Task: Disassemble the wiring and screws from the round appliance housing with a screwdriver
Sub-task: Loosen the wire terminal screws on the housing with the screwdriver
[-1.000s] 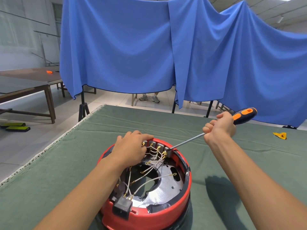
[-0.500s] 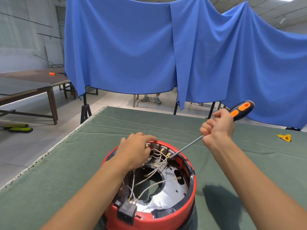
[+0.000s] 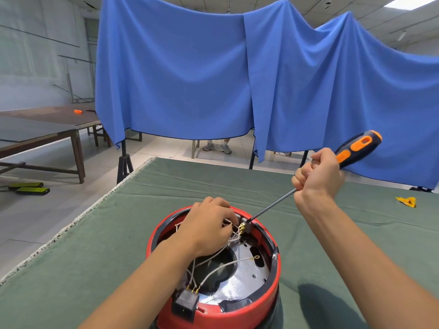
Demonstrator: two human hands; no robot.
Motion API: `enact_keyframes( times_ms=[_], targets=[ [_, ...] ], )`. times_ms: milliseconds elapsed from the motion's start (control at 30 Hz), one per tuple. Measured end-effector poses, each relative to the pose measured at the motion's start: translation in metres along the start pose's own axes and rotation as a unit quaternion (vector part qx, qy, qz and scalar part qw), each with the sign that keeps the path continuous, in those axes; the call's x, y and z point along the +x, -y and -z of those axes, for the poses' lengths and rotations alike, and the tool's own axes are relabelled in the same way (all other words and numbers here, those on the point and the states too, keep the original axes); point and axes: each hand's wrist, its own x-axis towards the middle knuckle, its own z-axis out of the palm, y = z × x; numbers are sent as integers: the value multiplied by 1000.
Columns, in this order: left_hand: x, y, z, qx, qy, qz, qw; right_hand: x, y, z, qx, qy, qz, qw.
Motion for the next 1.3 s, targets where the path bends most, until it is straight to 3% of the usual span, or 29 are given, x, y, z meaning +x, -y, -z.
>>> enact_keyframes(
  times_ms=[500,767,1300],
  targets=[
    [0,1,-1,11,9,3,1000,0,-2,-4,-10,10,-11,1000],
    [0,2,-1,3,7,6,1000,-6,-32,7,-31,5,-73,997],
    [2,4,0,3,8,4,1000,-3,-1,-3,-8,32,-1,999]
  ],
)
